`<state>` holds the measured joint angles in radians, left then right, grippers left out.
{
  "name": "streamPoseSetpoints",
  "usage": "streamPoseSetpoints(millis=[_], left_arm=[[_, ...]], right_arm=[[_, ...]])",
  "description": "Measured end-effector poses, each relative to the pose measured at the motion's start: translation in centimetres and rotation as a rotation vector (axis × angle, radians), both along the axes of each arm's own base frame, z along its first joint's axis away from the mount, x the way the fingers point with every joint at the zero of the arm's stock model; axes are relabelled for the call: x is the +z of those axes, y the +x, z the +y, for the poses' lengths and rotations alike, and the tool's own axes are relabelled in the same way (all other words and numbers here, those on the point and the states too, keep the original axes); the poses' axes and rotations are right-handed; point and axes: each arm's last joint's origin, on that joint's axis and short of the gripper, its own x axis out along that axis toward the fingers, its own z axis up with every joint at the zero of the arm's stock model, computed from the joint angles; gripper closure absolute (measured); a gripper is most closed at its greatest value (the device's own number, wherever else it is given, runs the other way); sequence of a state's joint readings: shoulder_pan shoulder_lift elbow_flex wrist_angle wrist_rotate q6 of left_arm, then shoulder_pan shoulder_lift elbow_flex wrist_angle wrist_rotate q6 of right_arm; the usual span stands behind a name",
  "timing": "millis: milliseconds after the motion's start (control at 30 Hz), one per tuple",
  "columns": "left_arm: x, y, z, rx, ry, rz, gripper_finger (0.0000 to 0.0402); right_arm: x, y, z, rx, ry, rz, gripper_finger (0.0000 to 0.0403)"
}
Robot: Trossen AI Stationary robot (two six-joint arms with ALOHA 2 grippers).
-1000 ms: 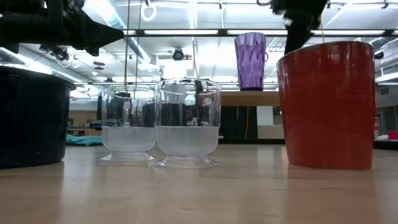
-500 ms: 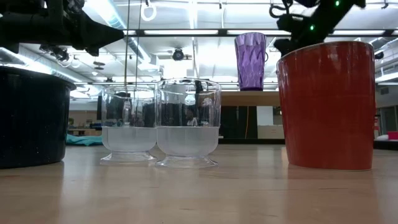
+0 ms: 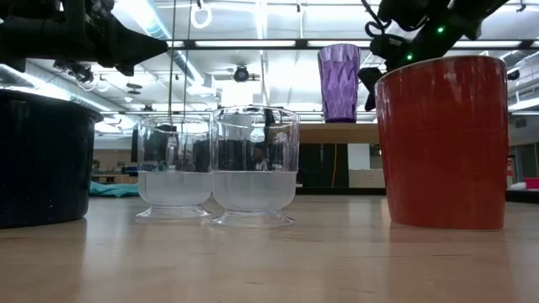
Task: Stack small to large cups/mugs on shelf
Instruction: Put the purple cup on the shelf
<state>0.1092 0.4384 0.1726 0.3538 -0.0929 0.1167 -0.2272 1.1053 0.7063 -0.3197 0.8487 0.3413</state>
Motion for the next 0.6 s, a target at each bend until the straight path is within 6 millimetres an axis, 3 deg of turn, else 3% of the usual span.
streamPoseSetpoints(millis=[600], left_arm=[[0.0,0.0,0.0,0.000,0.000,0.000,0.0367]], right_arm=[[-1.2,2.6,-1.7,0.052,-0.015,-0.030,0.0186]])
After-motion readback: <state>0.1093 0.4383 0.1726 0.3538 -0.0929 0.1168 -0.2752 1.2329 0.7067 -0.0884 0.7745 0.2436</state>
